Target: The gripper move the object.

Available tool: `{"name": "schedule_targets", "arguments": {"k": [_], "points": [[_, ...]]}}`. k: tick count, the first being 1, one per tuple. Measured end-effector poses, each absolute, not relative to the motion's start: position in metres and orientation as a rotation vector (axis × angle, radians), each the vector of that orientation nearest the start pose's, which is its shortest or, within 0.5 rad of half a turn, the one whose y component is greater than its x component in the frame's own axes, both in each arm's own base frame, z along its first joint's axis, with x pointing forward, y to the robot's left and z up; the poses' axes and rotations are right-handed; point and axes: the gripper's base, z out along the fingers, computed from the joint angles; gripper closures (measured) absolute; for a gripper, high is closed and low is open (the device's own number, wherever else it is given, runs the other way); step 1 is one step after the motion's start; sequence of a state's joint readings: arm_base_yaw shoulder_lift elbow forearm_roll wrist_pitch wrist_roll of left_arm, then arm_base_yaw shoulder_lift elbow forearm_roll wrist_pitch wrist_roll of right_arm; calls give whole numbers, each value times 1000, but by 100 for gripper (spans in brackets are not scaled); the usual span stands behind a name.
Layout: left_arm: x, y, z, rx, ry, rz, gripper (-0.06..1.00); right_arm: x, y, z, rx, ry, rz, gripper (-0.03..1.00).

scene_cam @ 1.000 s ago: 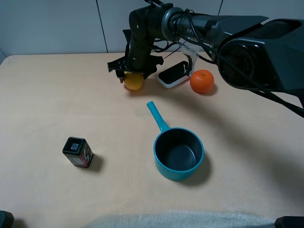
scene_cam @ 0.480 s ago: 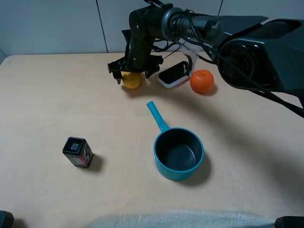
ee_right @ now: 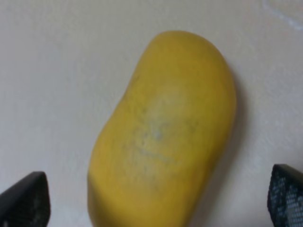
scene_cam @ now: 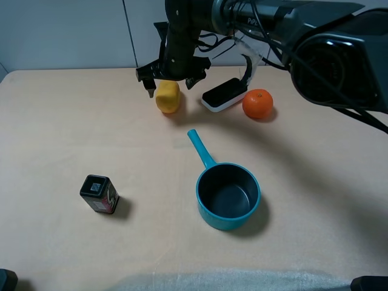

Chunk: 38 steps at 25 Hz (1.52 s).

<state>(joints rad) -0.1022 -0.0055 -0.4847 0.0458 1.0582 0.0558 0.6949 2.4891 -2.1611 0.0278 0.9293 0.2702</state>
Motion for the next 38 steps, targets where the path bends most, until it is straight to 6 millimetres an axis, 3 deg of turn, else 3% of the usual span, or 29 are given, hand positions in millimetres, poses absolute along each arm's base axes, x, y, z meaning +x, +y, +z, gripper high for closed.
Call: {"name": "schedule_targets", "arguments": {"k": [9, 14, 19, 26, 38], "points": [[-4, 4, 273, 160, 2044, 26, -5, 391, 331, 189, -696, 2773, 261, 27], [-4, 4, 273, 160, 2044, 26, -5, 388, 315, 216, -731, 2817, 342, 27], [-4, 4, 273, 160, 2044, 26, -5, 387, 304, 248, -748, 2763, 408, 27], [-4, 4, 273, 160, 2044, 26, -5, 370, 289, 294, -752, 2681, 400, 27], [-4, 4, 273, 160, 2044, 26, -5, 311, 238, 315, -794, 2736, 269, 27]]}}
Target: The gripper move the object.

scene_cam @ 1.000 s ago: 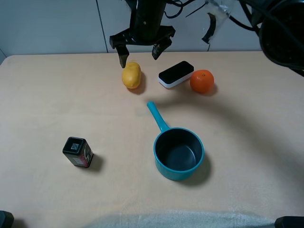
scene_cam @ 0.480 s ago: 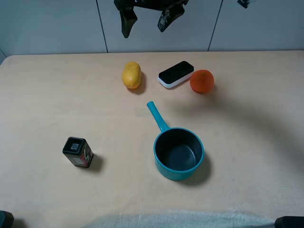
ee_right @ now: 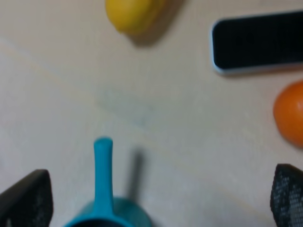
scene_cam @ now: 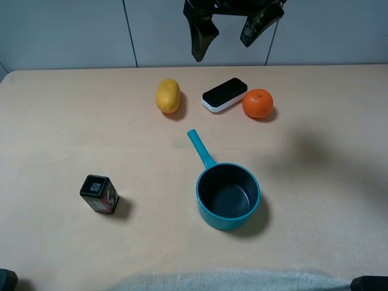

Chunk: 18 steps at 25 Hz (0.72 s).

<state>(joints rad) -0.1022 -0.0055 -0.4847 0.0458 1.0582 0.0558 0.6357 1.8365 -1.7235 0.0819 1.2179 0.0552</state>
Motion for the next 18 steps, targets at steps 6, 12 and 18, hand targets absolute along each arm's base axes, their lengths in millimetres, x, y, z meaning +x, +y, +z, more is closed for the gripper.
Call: {"name": "schedule_targets", "arguments": {"k": [6, 12, 18], "points": [[-4, 4, 273, 160, 2044, 26, -5, 279, 211, 332, -798, 2715, 232, 27], [-4, 4, 273, 160, 2044, 26, -5, 243, 182, 339, -803, 2709, 199, 27], [-4, 4, 273, 160, 2044, 26, -5, 209, 155, 347, -803, 2678, 188, 27]]}}
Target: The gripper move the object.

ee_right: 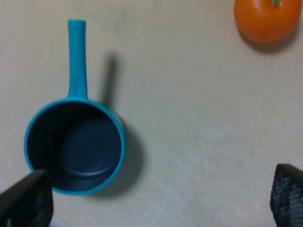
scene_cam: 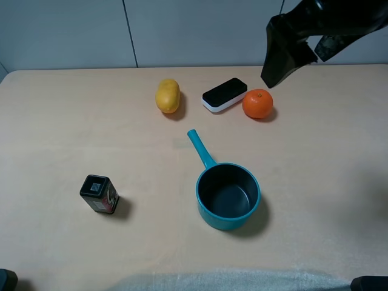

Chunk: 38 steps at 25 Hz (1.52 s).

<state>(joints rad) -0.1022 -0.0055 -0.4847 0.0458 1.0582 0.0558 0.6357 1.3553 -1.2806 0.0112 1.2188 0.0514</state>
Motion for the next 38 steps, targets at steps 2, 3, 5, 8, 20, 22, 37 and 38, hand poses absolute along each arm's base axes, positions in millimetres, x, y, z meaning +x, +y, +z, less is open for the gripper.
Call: {"name": "schedule_targets", "arguments": {"k": [2, 3, 5, 8, 20, 22, 37, 38], "points": [[-4, 4, 273, 160, 2044, 26, -5, 199, 148, 349, -795, 2668, 193, 27], [-4, 4, 273, 160, 2044, 26, -5, 194, 144, 351, -790, 2660, 198, 27], [-4, 4, 273, 160, 2044, 26, -5, 186, 138, 352, -775, 2656, 204, 27], [-4, 4, 273, 160, 2044, 26, -5, 174, 130, 354, -766, 2641, 212, 27], [-4, 4, 273, 160, 2044, 26, -5, 128, 94, 341, -744, 2563, 232, 27], [-4, 4, 273, 160, 2044, 26, -5, 122, 90, 339, -737, 2539, 243, 27], [-4, 4, 273, 160, 2044, 26, -5, 91, 21, 334, -168, 2341, 160, 27], [-4, 4, 273, 160, 2044, 26, -5, 85, 17, 334, -127, 2312, 149, 27]]}}
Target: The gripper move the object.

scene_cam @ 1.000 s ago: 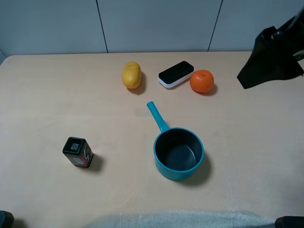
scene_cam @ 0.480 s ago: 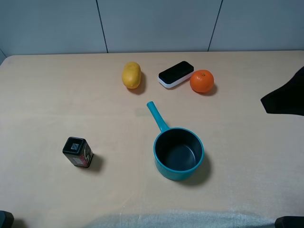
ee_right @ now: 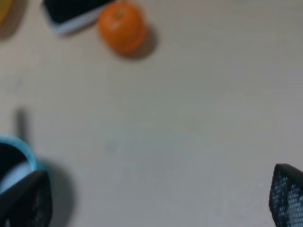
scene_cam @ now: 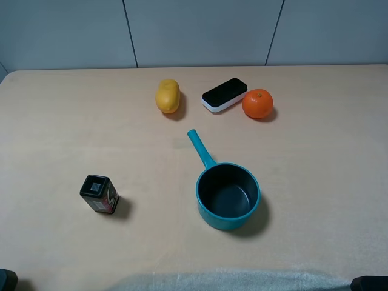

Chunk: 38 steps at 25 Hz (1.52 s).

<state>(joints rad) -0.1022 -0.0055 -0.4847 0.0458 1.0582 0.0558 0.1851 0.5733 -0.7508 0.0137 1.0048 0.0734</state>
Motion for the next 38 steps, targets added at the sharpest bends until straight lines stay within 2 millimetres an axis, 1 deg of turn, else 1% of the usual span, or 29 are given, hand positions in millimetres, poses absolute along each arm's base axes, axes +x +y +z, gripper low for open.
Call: {"name": "schedule_targets", "arguments": {"k": [3, 8, 12, 18, 20, 23, 38], "points": [[-4, 4, 273, 160, 2044, 26, -5, 70, 8, 331, -28, 2235, 113, 27], [-4, 4, 273, 160, 2044, 26, -5, 44, 1, 314, 85, 2164, 59, 27], [-4, 4, 273, 160, 2044, 26, -5, 25, 0, 302, 124, 2091, 37, 27], [-4, 4, 273, 160, 2044, 26, -5, -1, 1, 285, 118, 1981, 24, 27], [-4, 4, 273, 160, 2044, 26, -5, -4, 0, 281, 114, 1993, 11, 27], [-4, 4, 273, 160, 2044, 26, -5, -4, 0, 279, 111, 2002, 1, 27], [-4, 4, 273, 160, 2044, 26, -5, -3, 0, 278, 111, 2006, 1, 27]]}}
